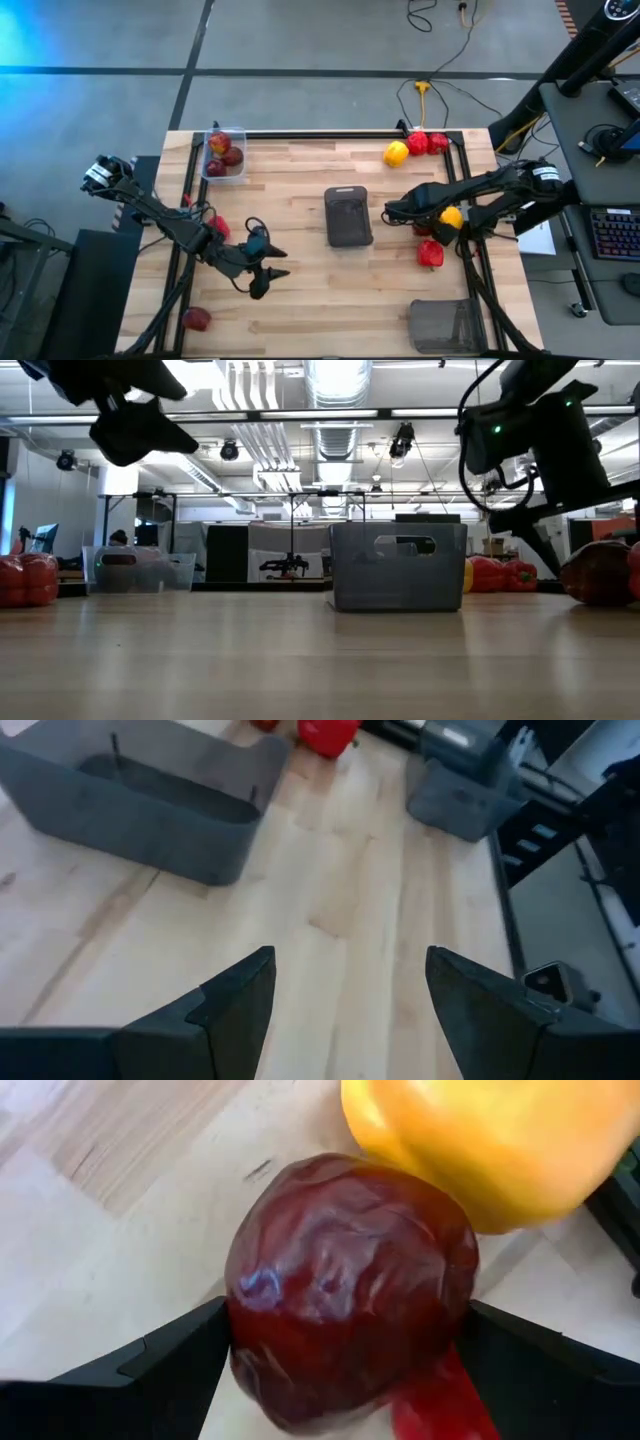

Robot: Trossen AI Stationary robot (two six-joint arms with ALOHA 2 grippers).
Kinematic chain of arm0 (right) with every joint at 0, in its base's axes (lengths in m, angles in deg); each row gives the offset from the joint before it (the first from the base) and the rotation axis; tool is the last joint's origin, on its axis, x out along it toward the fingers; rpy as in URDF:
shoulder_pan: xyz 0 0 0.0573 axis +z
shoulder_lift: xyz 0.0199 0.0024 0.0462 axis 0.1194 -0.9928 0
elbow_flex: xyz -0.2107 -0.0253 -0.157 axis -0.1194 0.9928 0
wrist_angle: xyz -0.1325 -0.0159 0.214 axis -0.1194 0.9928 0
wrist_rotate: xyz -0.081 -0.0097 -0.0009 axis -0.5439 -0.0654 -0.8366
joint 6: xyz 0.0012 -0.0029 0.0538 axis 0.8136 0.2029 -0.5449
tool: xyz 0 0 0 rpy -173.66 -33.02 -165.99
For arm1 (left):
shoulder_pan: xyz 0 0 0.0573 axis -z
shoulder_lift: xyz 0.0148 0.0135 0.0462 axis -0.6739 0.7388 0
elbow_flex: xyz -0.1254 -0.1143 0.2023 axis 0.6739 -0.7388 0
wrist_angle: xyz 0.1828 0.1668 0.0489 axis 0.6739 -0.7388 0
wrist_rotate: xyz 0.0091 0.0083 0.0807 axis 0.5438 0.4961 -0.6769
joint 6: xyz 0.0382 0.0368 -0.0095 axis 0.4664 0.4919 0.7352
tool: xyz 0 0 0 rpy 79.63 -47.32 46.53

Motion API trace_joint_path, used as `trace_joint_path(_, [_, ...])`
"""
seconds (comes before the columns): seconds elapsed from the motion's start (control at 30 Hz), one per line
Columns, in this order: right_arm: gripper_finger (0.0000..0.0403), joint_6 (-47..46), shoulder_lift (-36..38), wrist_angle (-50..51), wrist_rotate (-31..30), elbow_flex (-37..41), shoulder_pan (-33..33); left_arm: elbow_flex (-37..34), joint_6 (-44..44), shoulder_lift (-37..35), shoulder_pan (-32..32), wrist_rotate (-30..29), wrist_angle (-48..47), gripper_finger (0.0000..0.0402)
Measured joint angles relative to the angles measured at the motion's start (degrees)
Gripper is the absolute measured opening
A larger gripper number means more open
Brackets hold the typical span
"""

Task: Sort produce into baskets
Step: Put the dark red apple into the transparent bin

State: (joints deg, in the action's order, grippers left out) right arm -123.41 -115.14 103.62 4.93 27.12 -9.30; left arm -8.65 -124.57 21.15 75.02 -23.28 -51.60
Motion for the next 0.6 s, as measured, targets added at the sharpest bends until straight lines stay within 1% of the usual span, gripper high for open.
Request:
trace_joint_path(0.1, [0.0357,1.0,-2.5,-0.9,-0.3,0.0,-0.7,0.0,-0.8,0.0,1.7,-1.6,2.3,0.0242])
trace_joint_path(0.17, [0.0348,1.0,-4.1,-2.3,-0.7,0.0,-0.6,0.0,-0.9,0.0,2.9,-2.4,3.9,0.0242])
trace_joint_path(0.23, [0.0336,1.2,-5.3,-2.9,-0.8,-0.3,-0.6,0.0,-0.7,-0.4,3.8,-2.8,4.0,0.0242])
trace_joint_path(0.3, [0.0327,2.5,-6.5,-3.4,-2.7,-2.8,-0.4,0.0,-0.6,-1.5,4.3,-2.9,3.0,0.0242])
trace_joint_path(0.4, [0.0321,8.0,-7.1,1.4,-8.8,-7.8,-0.3,0.0,1.3,-4.9,4.6,-2.9,-1.3,0.0242])
trace_joint_path(0.5, [0.0322,14.9,-5.8,5.1,-17.8,-14.9,-1.0,0.0,3.9,-10.7,4.7,-3.4,-6.8,0.0242])
trace_joint_path(0.6, [0.0322,24.2,-5.9,5.8,-25.9,-21.3,-2.2,0.0,7.3,-17.4,4.7,-8.1,-13.1,0.0242])
